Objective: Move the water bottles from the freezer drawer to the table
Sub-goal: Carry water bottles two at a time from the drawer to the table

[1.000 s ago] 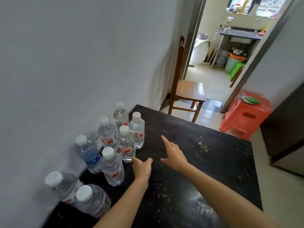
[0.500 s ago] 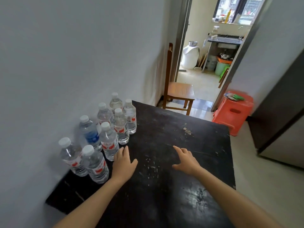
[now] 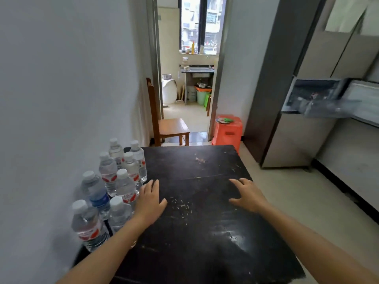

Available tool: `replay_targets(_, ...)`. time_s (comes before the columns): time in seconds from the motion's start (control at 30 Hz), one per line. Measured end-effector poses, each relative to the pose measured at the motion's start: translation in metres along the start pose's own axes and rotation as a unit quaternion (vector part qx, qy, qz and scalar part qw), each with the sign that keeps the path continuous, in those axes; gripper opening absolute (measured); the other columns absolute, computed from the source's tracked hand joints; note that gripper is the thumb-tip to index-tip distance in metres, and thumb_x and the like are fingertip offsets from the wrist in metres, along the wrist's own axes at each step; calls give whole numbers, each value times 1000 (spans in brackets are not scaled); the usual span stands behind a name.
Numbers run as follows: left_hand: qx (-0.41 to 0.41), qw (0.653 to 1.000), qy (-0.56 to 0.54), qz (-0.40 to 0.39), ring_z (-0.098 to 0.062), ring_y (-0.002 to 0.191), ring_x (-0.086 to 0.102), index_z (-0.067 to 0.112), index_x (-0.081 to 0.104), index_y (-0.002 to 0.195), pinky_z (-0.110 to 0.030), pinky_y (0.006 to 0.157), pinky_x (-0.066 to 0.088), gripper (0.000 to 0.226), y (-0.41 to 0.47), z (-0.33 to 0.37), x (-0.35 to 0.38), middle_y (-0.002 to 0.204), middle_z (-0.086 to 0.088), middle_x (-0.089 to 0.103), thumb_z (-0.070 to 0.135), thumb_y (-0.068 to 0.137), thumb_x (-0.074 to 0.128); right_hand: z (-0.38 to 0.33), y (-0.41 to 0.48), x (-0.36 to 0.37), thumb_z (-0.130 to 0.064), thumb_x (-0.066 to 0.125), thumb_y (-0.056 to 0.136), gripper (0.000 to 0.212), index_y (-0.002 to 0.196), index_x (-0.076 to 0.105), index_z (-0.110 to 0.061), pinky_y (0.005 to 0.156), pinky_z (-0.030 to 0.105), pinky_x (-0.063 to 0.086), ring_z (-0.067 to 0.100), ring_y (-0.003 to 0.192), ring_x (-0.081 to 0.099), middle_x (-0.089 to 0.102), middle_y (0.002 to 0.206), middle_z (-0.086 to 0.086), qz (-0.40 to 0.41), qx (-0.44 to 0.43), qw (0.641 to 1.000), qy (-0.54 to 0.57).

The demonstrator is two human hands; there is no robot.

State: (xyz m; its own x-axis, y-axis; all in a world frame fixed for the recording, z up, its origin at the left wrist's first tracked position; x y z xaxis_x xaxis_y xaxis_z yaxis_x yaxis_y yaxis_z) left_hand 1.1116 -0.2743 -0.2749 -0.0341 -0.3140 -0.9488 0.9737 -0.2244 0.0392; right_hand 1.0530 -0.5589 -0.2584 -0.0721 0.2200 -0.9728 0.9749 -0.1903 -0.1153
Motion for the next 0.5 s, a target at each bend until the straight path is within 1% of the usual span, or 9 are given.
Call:
replay_targets(0.1, 46, 999, -17, 0, -28, 141, 12, 9, 13, 146, -37, 115, 15, 67, -6, 9, -9, 154, -11, 14, 33, 92, 46, 4, -43, -4, -47, 62, 80, 76, 144, 24, -28, 106, 39, 34, 25, 133, 30, 31, 146, 8, 29, 48, 998, 23)
replay_targets(0.27, 131, 988, -79, 7, -28, 141, 13, 9, 16, 145, -39, 114, 19, 66, -21, 50, -21, 153, -11, 17, 30, 92, 50, 15, -114, -22, -45, 60, 83, 71, 143, 27, -27, 105, 36, 35, 22, 129, 35, 37, 143, 5, 61, 104, 993, 4)
replay_targets(0.37, 187, 978, -97, 10, -27, 141, 14, 10, 18, 145, -40, 113, 20, 66, -37, 81, -26, 153, -10, 18, 30, 91, 51, 25, -155, -36, -43, 60, 84, 68, 142, 28, -25, 104, 35, 35, 23, 129, 35, 38, 142, 5, 82, 136, 987, -1)
replay_targets(0.5, 243, 963, -112, 14, -27, 141, 16, 9, 19, 145, -39, 113, 20, 66, -60, 114, -31, 152, -11, 21, 30, 91, 52, 43, -205, -42, -42, 59, 85, 68, 142, 28, -23, 106, 36, 32, 24, 132, 31, 34, 145, 7, 87, 169, 982, -10)
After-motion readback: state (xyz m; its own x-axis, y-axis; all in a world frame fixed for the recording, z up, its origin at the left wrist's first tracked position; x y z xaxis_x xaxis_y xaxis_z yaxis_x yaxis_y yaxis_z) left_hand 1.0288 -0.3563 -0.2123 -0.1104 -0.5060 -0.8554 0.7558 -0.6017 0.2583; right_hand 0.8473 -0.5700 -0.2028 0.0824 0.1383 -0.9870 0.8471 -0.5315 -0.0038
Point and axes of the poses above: each hand's wrist, its own y-axis towards the middle knuckle, its own x-axis out of the palm, z = x × y, the point moved 5 cm from there along y, towards the middle knuckle
